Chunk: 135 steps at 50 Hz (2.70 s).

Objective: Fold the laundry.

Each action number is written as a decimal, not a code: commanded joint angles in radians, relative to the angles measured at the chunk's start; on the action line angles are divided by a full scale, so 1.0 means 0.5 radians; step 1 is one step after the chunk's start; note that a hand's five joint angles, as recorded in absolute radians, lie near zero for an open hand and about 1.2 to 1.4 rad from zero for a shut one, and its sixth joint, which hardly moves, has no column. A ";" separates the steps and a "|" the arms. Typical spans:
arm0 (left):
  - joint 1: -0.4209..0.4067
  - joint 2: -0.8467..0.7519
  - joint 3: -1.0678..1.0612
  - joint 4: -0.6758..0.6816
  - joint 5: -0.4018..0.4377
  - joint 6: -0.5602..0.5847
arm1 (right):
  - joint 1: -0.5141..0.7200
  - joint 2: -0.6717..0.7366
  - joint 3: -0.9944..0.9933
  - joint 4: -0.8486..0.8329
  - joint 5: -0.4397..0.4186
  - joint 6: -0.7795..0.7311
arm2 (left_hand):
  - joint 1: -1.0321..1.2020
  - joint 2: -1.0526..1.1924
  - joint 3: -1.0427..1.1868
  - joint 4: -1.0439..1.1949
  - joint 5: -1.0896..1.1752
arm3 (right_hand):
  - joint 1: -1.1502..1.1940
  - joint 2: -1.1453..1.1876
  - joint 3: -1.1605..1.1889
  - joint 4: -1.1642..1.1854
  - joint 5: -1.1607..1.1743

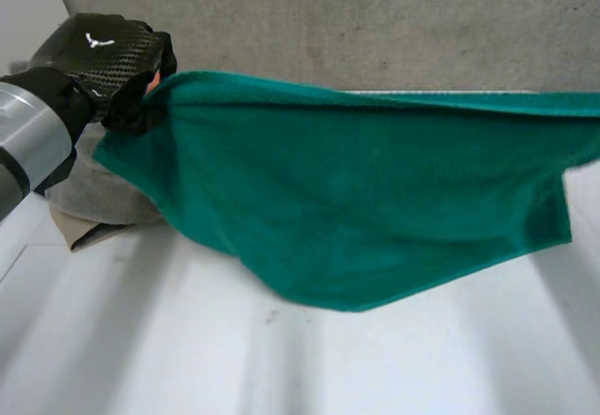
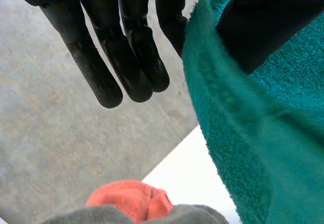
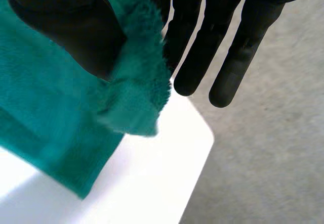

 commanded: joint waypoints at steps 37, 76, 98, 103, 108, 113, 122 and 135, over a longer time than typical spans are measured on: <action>-0.121 -0.983 0.189 1.474 -0.123 -0.021 | 0.298 0.690 0.231 -2.060 0.108 1.092 | 0.488 0.398 0.410 0.394 0.485 | 0.560 0.447 0.425 0.401 0.423; -0.290 -0.660 -0.512 0.427 -0.215 0.841 | 0.144 0.524 0.944 -0.832 0.274 -0.323 | 0.488 0.398 0.410 0.394 0.485 | 0.560 0.447 0.425 0.401 0.423; -0.302 -1.802 0.774 0.624 -0.221 0.865 | 0.467 1.328 0.167 -1.569 0.636 -0.160 | -1.129 -1.219 -1.208 -1.224 -1.132 | -1.883 -1.997 -2.018 -2.043 -2.021; -0.299 -1.808 0.869 0.688 -0.230 0.850 | 0.543 1.340 0.063 -1.621 0.715 -0.071 | -1.871 -1.962 -1.950 -1.966 -1.874 | -1.883 -1.997 -2.018 -2.043 -2.021; -0.302 -1.777 0.876 0.756 -0.270 0.801 | 0.534 1.203 0.035 -1.716 0.728 0.137 | -1.942 -2.032 -2.020 -2.036 -1.945 | -1.883 -1.997 -2.018 -2.043 -2.021; -0.302 -1.627 0.741 0.740 -0.270 0.752 | 0.528 1.104 0.063 -1.685 0.722 0.181 | -1.936 -2.026 -2.014 -2.031 -1.939 | -1.883 -1.997 -2.018 -2.043 -2.021; -0.324 -1.225 0.281 0.639 -0.258 0.639 | 0.415 0.945 0.231 -1.075 0.516 0.190 | -1.906 -1.997 -1.985 -2.001 -1.910 | -1.883 -1.997 -2.018 -2.043 -2.021; -0.308 -0.912 -0.213 0.688 -0.242 0.402 | 0.031 0.714 0.931 -1.019 0.133 0.187 | -1.889 -1.979 -1.967 -1.984 -1.892 | -1.111 -1.224 -1.246 -1.270 -1.249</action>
